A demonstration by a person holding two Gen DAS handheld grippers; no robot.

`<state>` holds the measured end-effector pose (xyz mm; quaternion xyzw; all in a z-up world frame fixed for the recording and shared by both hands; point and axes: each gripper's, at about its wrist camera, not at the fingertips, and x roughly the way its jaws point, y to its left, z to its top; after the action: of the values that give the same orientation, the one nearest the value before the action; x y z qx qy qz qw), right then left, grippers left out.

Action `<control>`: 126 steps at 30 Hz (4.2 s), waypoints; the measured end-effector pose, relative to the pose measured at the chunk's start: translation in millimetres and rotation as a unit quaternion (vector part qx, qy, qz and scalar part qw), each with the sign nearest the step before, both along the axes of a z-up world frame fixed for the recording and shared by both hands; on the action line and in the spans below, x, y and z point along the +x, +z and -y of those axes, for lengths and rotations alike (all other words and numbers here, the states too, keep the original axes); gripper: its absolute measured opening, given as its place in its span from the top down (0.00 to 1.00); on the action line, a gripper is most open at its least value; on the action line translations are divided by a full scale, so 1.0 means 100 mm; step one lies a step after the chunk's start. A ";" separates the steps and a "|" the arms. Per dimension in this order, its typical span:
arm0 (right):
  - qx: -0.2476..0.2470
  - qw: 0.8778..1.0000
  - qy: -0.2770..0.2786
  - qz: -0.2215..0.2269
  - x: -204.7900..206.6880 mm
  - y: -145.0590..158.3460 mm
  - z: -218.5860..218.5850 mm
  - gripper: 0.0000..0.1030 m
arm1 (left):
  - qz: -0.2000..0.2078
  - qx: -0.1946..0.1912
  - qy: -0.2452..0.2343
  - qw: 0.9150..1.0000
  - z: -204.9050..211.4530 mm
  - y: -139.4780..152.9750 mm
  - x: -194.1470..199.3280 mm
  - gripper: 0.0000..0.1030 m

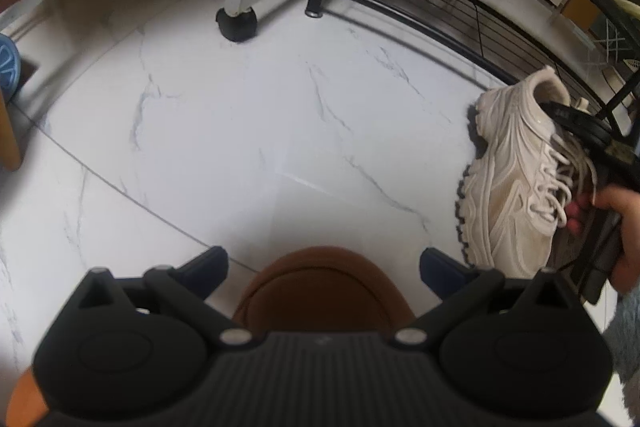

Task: Organize scattered shoes
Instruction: 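Carry the sneaker pair in the right tool onto the rack's lower shelf, then open the right tool and withdraw it from the sneakers on the shelf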

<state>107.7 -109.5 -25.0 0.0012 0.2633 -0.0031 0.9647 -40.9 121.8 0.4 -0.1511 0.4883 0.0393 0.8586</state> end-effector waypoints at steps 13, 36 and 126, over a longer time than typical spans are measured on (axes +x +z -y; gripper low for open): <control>0.041 0.994 0.070 0.066 -0.17 0.43 -0.44 0.67 | 0.008 0.000 0.018 1.000 -0.05 0.02 -0.01 0.01; 0.112 0.981 0.125 0.100 0.88 1.08 -1.06 0.09 | 0.006 -0.018 0.048 0.999 -0.20 -0.03 0.02 0.01; -0.074 0.987 0.063 0.125 0.80 1.06 -1.16 0.00 | -0.034 -0.066 0.090 0.993 -0.36 -0.20 0.08 0.01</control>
<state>188.1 6.9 81.0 -0.0865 0.1390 0.0386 0.9857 -32.7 158.1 -19.3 -0.2487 0.5033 0.0891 0.8227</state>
